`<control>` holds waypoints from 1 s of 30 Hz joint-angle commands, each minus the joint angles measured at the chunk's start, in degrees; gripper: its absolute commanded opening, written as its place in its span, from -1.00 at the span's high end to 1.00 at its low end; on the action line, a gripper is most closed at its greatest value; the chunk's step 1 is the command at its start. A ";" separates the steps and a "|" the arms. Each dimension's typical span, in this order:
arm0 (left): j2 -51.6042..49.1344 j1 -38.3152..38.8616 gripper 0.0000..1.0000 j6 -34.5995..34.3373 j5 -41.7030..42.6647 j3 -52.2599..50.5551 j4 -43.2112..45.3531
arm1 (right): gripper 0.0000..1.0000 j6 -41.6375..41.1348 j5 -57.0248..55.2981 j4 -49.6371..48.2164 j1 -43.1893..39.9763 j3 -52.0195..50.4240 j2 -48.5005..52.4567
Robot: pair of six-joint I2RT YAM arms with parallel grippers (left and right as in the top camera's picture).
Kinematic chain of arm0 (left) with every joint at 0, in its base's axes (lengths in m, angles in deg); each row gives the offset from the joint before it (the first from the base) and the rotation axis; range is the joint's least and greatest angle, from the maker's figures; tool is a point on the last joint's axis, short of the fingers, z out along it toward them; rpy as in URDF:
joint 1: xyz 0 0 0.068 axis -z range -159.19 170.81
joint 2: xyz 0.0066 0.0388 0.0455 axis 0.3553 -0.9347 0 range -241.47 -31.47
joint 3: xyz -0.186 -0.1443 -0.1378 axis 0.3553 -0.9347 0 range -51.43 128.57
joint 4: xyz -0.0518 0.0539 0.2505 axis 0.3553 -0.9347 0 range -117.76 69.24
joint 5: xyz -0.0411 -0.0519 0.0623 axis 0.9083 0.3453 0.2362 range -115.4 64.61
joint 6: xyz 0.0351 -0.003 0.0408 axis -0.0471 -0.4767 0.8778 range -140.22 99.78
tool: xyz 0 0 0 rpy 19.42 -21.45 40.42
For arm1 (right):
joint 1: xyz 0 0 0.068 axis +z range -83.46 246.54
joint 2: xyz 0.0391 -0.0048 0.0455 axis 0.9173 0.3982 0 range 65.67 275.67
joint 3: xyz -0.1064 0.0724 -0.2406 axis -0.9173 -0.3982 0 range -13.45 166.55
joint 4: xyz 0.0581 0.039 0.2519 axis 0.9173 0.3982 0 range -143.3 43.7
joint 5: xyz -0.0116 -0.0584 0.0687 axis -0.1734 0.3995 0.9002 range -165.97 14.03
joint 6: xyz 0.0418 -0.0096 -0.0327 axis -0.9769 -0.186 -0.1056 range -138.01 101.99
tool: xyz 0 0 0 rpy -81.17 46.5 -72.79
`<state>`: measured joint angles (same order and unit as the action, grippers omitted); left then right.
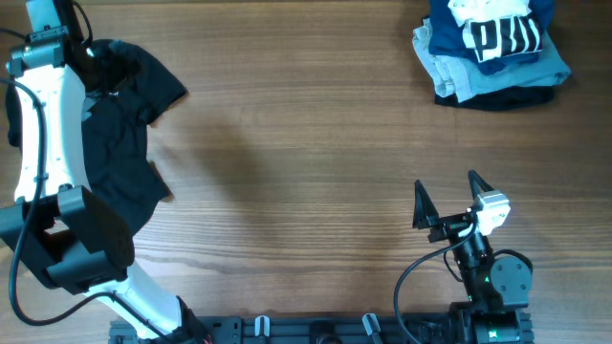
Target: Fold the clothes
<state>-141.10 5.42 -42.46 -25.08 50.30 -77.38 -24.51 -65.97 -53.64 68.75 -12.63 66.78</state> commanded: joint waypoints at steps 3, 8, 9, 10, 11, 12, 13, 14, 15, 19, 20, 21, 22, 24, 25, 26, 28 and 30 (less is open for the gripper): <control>-0.59 0.07 -1.00 -0.74 0.26 -0.26 -0.02 | -0.99 -1.16 -1.03 -0.44 0.35 -0.52 -0.90; -0.24 0.20 -1.00 -0.74 0.24 -0.26 -0.04 | -0.99 -1.16 -1.03 -0.44 0.35 -0.52 -0.90; 0.26 0.46 -1.00 -0.74 0.24 -0.26 -0.02 | -0.99 -1.16 -1.03 -0.44 0.35 -0.52 -0.90; 1.01 0.87 -1.00 -0.74 0.24 -0.26 -0.02 | -0.99 -1.16 -1.03 -0.44 0.35 -0.52 -0.90; 1.95 1.40 -1.00 -0.74 0.24 -0.26 -0.04 | -0.99 -1.16 -1.03 -0.44 0.35 -0.52 -0.90; 3.06 2.12 -1.00 -0.74 0.24 -0.26 -0.02 | -0.99 -1.16 -1.03 -0.44 0.35 -0.52 -0.90; 4.26 2.97 -1.00 -0.74 0.24 -0.26 -0.02 | -0.99 -1.14 -1.03 -0.44 0.35 -0.52 -0.90; 5.31 3.74 -1.00 -0.74 0.24 -0.26 -0.02 | -1.00 -1.16 -1.03 -0.44 0.35 -0.52 -0.90; 7.10 5.03 -1.00 -0.74 0.24 -0.26 -0.02 | -0.99 -1.14 -1.03 -0.44 0.35 -0.52 -0.90; 13.00 9.27 -1.00 -0.72 0.24 -0.26 -0.07 | -0.99 -1.16 -1.03 -0.44 0.35 -0.50 -0.90; 14.60 10.32 -1.00 -0.72 0.24 -0.26 -0.04 | -0.99 -1.16 -1.03 -0.44 0.35 -0.52 -0.90; 16.59 11.54 -1.00 -0.72 0.24 -0.26 -0.46 | -0.99 -1.14 -1.03 -0.44 0.35 -0.50 -0.90; 18.38 12.46 -1.00 0.04 -0.68 -0.26 -0.68 | -1.00 -1.16 -1.03 -0.44 0.35 -0.50 -0.90; 21.05 13.44 -1.00 1.77 -2.38 -0.26 -0.68 | -1.00 -1.16 -1.03 -0.44 0.35 -0.52 -0.90; 22.62 13.70 -1.00 3.28 -2.43 -0.26 -0.66 | -0.99 -1.16 -1.03 -0.44 0.35 -0.50 -0.90; 23.87 13.68 -1.00 4.31 -2.29 -0.26 -0.66 | -0.99 -1.14 -1.03 -0.44 0.35 -0.50 -0.90; 26.25 13.68 -1.00 7.19 -0.98 -0.39 -0.63 | -0.99 -1.16 -1.03 -0.44 0.35 -0.52 -0.90; 29.07 13.68 -1.00 13.51 3.15 -1.44 0.15 | -0.99 -1.16 -1.03 -0.44 0.35 -0.52 -0.90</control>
<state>-115.90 19.21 -38.70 -25.52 50.08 -77.81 -24.69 -65.97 -53.64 68.75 -12.63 66.78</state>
